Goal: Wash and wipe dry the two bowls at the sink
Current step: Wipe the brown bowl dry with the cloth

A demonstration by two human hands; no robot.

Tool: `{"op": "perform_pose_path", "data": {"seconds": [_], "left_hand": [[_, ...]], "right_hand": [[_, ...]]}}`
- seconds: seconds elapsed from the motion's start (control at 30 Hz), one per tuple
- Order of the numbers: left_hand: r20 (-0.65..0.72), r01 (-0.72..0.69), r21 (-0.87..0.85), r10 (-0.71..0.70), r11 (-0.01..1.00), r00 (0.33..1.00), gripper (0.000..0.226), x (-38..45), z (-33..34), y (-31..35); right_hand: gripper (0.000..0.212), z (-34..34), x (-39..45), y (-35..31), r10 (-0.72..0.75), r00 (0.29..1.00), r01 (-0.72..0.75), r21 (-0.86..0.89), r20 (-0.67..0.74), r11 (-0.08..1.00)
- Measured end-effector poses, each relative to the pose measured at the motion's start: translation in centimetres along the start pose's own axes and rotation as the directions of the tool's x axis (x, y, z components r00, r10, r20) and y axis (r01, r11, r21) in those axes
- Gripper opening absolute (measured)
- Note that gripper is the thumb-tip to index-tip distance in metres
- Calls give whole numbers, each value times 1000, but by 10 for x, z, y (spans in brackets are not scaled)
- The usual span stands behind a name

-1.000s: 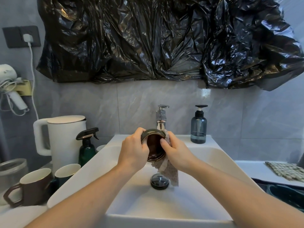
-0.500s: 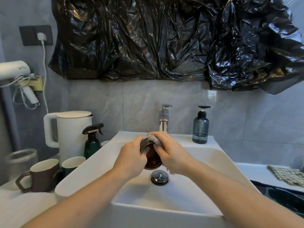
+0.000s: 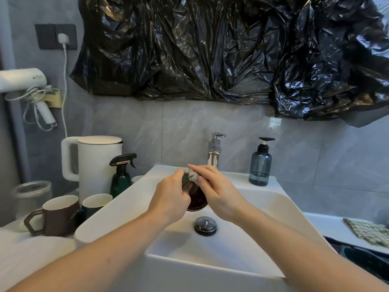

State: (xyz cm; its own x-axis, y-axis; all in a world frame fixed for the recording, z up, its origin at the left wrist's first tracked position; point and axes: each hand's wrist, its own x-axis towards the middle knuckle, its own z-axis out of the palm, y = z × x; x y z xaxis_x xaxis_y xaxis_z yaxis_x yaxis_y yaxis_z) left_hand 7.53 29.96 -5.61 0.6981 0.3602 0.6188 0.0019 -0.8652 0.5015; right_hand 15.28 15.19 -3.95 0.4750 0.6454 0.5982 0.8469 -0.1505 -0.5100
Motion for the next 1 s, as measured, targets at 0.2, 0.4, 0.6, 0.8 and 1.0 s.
{"op": "perform_pose_path", "data": {"seconds": [0.2, 0.4, 0.6, 0.8, 1.0], "left_hand": [[-22, -16, -30, 15, 999, 1000, 10, 0, -4, 2], [47, -9, 0, 9, 1000, 999, 31, -2, -1, 6], [-68, 20, -107, -28, 994, 997, 12, 2, -5, 2], [28, 79, -308, -74, 948, 997, 11, -1, -4, 0], [124, 56, -163, -36, 985, 992, 15, -1, 1, -4]], "right_hand": [[34, -3, 0, 7, 157, 986, -148, 154, -48, 977], [29, 5, 3, 1, -38, 998, 38, -3, -58, 999], [47, 2, 2, 19, 241, 971, -233, 217, -10, 948], [35, 4, 1, 11, 188, 981, -159, 347, -53, 924], [34, -1, -4, 7, 92, 995, -91, 30, -44, 995]]}}
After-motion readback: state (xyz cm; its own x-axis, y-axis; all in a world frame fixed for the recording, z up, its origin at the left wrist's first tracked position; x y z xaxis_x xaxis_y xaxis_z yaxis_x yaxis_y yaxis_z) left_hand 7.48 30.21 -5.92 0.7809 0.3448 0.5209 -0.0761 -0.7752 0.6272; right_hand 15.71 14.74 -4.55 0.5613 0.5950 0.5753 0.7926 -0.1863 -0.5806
